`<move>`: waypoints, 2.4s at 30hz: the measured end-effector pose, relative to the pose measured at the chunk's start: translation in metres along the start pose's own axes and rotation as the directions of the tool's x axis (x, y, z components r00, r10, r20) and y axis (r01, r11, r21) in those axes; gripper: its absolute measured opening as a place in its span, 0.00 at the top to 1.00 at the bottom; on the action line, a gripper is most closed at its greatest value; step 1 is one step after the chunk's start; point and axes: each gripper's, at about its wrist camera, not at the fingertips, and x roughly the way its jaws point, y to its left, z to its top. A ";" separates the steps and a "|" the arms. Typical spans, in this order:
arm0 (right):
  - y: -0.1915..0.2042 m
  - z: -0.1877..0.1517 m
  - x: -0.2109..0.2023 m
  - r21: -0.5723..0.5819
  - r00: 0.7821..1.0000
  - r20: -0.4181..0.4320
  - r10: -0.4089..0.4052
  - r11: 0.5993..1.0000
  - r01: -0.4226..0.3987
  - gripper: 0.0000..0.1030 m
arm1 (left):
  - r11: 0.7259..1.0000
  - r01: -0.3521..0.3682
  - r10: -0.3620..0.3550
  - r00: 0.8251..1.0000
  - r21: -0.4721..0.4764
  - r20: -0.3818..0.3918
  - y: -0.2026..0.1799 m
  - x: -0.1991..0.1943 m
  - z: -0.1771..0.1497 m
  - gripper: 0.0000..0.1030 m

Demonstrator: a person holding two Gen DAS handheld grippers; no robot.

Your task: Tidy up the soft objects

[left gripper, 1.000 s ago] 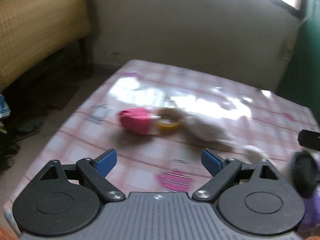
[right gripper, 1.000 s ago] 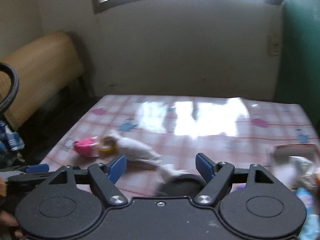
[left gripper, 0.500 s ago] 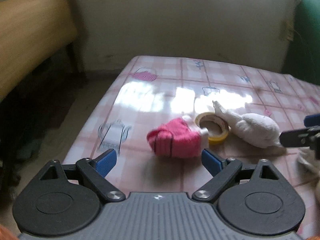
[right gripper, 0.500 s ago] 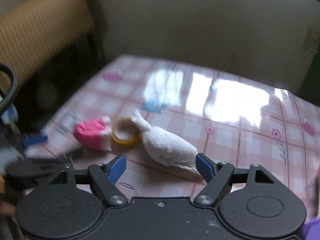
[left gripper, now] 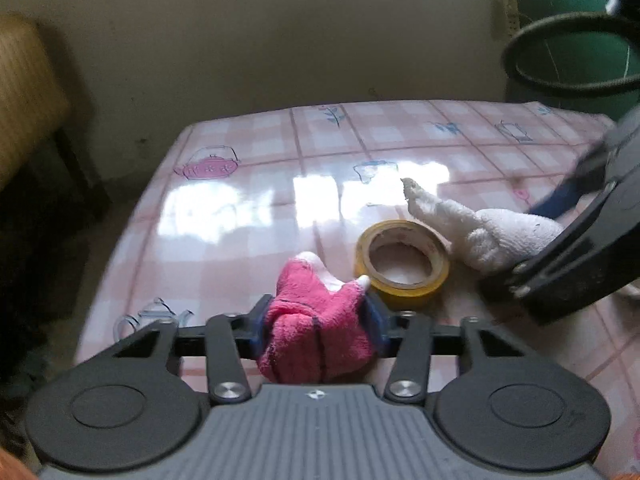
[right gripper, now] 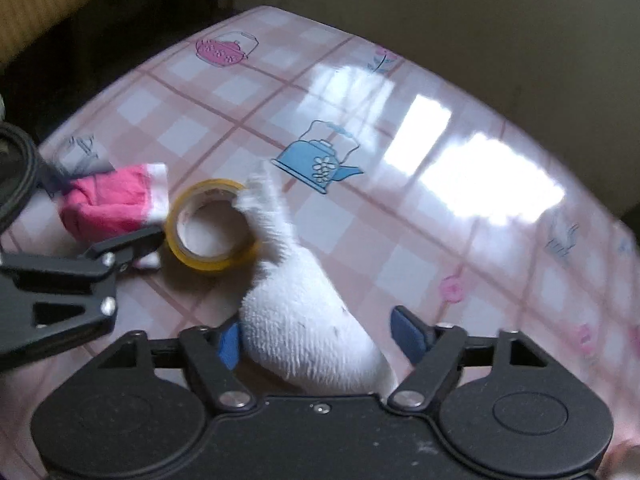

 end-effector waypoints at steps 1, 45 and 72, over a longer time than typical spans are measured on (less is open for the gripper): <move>-0.001 -0.001 -0.001 0.045 1.000 0.008 0.007 0.999 -0.008 0.38 | 1.000 0.004 -0.004 1.000 -0.016 0.002 0.001 -0.001 -0.002 0.65; 0.035 -0.178 -0.223 0.312 0.925 0.372 -0.074 0.949 -0.049 0.44 | 0.946 -0.191 0.212 0.976 -0.263 0.054 -0.105 -0.196 -0.017 0.79; 0.024 -0.196 -0.250 0.337 0.906 0.401 -0.132 0.941 -0.013 0.44 | 0.963 -0.127 0.151 0.985 -0.239 0.087 -0.137 -0.204 -0.016 0.79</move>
